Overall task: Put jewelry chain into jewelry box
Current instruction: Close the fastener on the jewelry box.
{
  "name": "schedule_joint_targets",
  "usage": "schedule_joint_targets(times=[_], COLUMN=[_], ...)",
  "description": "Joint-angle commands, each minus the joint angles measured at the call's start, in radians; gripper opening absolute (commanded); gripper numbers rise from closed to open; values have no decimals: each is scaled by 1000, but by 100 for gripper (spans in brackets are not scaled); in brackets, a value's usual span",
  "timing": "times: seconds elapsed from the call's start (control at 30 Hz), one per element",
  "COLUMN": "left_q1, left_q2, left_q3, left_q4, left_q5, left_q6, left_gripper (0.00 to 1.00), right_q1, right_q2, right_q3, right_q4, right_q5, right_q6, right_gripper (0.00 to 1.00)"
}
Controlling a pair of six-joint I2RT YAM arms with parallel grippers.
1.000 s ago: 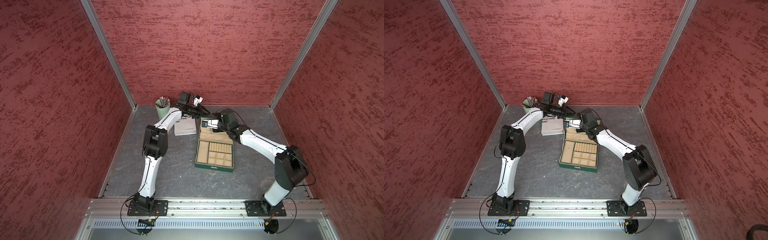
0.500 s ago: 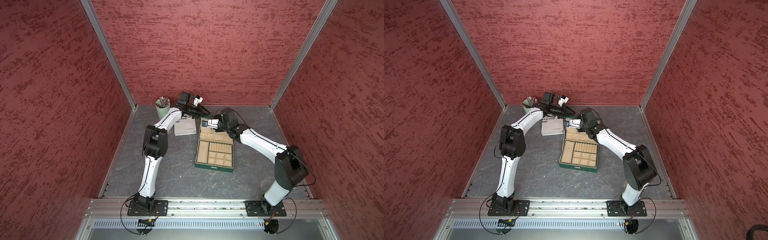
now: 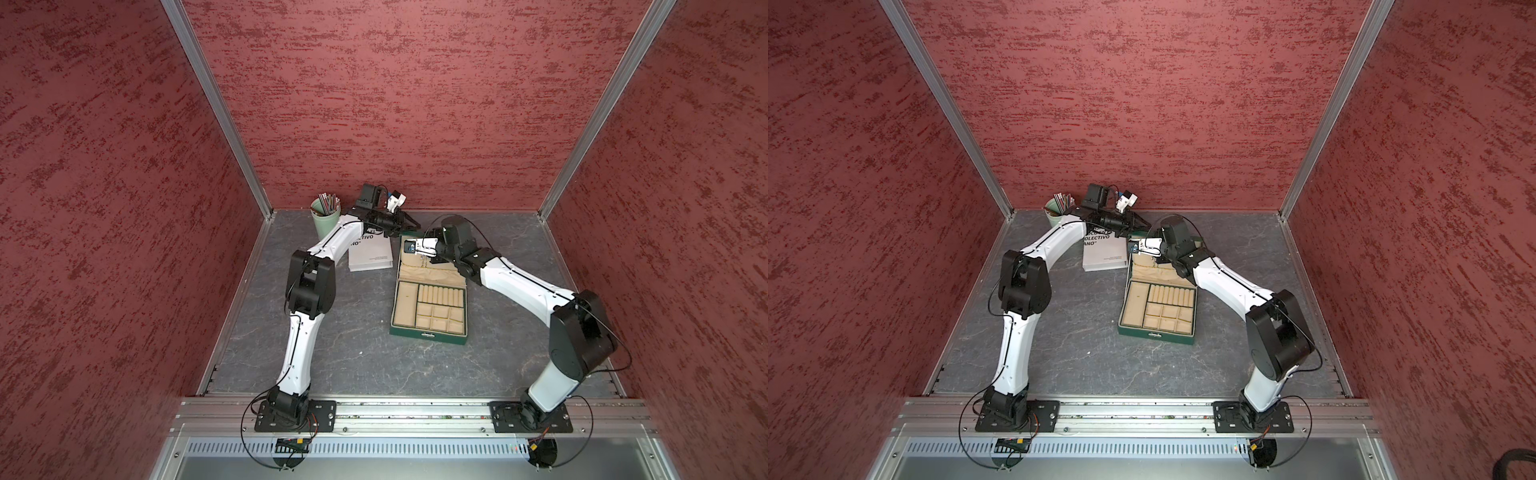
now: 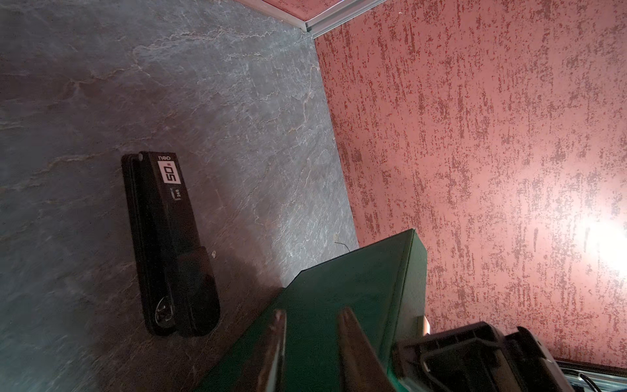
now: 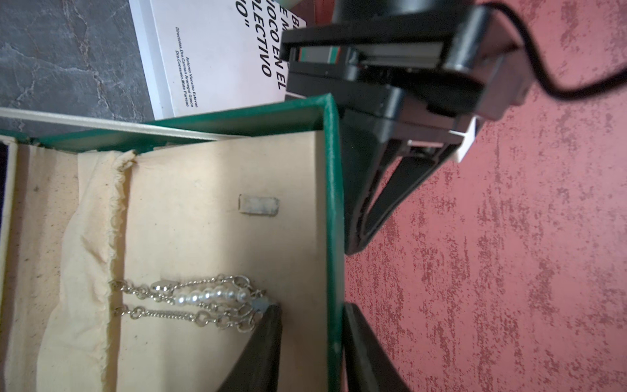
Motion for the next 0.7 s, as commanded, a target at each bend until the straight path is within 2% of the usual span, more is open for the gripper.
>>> schedule_joint_targets(times=[0.0,0.1,0.17,0.23,0.3,0.37,0.53,0.67], left_q1=[-6,-6,-5,-6,-5,-3,11,25], left_q2=[-26,-28,-27,-29,-30,-37,-69,-106], left_q3=[-20,-20,-20,-20,-20,-22,-39,-42], left_q4=[-55,-55,-55,-55,-56,-56,-55,-74], left_q5=[1,1,3,1,-3,-24,-96,-161], left_q6=[34,34,35,36,35,31,8,4], left_gripper=[28,29,28,28,28,29,38,45], right_q1=[-6,-6,-6,-7,-7,-6,-6,-6], right_q2=[15,26,28,22,7,-11,-64,-98], right_q3=[-5,-6,-3,-1,8,26,60,68], right_q4=[-23,-23,-21,-5,6,16,26,36], right_q5=[-13,-13,-13,-12,-8,-5,-6,5], right_q6=[6,3,13,34,64,101,216,291], right_gripper=[28,23,24,33,54,70,84,90])
